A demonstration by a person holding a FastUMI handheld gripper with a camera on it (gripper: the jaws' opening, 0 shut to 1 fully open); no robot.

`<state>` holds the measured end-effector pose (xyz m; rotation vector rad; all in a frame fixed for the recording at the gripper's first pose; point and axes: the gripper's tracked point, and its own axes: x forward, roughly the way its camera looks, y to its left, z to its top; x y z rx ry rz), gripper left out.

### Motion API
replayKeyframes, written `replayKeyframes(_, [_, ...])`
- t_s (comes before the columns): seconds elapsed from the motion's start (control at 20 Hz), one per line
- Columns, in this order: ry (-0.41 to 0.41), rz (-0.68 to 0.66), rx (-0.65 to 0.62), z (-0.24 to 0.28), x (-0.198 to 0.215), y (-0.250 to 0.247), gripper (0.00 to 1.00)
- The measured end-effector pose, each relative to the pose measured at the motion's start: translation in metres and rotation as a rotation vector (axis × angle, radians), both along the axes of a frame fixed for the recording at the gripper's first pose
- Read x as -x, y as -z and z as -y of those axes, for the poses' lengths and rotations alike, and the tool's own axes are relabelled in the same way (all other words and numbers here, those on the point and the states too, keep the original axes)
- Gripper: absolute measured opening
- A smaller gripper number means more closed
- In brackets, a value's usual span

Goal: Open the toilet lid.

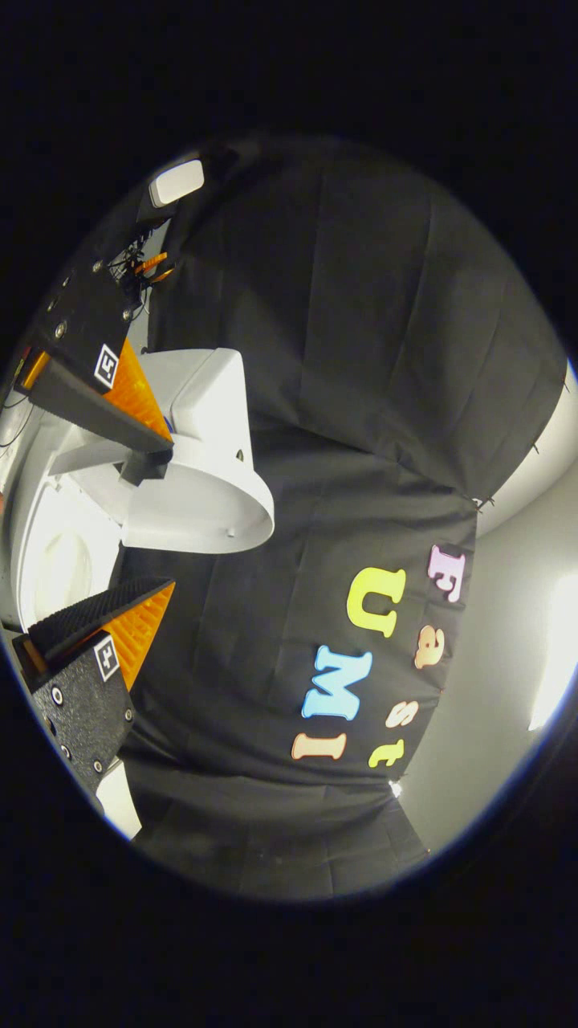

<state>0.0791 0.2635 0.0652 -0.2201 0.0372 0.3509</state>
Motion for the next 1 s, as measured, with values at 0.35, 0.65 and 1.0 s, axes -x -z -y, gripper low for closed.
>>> replayKeyframes(0.35, [0.086,0.038,-0.126,0.079,0.017,-0.020,0.95])
replayKeyframes(0.65, [0.147,0.025,-0.226,0.137,0.042,-0.002,0.95])
replayKeyframes(1.0, [0.291,0.047,-0.321,0.208,0.064,0.022,0.95])
